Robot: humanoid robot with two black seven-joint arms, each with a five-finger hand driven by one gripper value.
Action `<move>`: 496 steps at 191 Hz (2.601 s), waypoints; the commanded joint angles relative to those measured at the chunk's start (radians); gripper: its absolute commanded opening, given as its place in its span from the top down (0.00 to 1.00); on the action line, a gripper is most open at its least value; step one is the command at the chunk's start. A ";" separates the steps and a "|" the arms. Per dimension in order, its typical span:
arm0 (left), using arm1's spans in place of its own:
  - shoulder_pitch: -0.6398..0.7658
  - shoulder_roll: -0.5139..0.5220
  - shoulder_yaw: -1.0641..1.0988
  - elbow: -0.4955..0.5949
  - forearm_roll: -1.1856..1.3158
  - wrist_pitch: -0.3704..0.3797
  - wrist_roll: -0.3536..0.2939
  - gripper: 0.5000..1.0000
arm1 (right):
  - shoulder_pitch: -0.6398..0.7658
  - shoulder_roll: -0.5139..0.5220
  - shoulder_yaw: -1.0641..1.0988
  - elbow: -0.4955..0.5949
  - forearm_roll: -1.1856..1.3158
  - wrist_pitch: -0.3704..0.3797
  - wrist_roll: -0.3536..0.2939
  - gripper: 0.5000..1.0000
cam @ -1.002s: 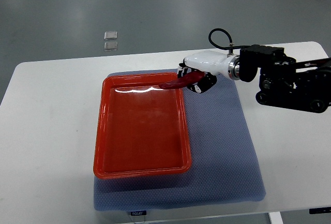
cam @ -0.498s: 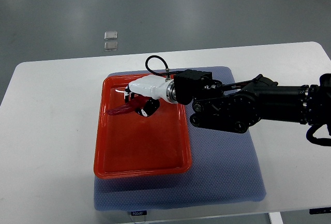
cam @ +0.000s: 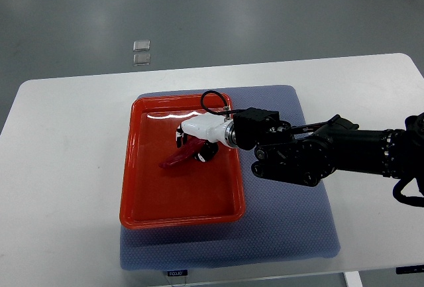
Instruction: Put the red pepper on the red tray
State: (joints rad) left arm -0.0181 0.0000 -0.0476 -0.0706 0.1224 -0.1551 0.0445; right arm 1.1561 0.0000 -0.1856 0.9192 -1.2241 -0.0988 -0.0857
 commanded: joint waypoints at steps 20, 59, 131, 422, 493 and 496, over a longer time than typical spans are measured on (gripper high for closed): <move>0.000 0.000 0.000 0.000 0.000 0.000 0.000 0.00 | 0.001 0.000 0.011 0.004 0.003 -0.002 0.000 0.39; 0.000 0.000 0.000 0.000 0.000 0.000 0.000 0.00 | 0.013 -0.005 0.075 0.024 0.018 0.004 0.000 0.35; 0.000 0.000 0.000 0.000 -0.001 0.000 0.000 0.00 | 0.034 -0.216 0.267 0.095 0.158 0.010 0.001 0.31; 0.000 0.000 0.000 0.000 0.000 0.000 0.000 0.00 | -0.415 -0.063 1.238 -0.186 0.578 -0.059 0.086 0.28; 0.000 0.000 0.000 0.000 0.000 0.000 0.000 0.00 | -0.449 -0.014 1.341 -0.171 0.571 -0.087 0.156 0.17; 0.000 0.000 0.000 0.000 0.000 0.000 0.000 0.00 | -0.450 -0.014 1.345 -0.171 0.571 -0.087 0.165 0.17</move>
State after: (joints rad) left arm -0.0183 0.0000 -0.0475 -0.0706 0.1225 -0.1550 0.0445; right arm 0.7181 -0.0224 1.1295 0.7466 -0.6534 -0.1826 0.0367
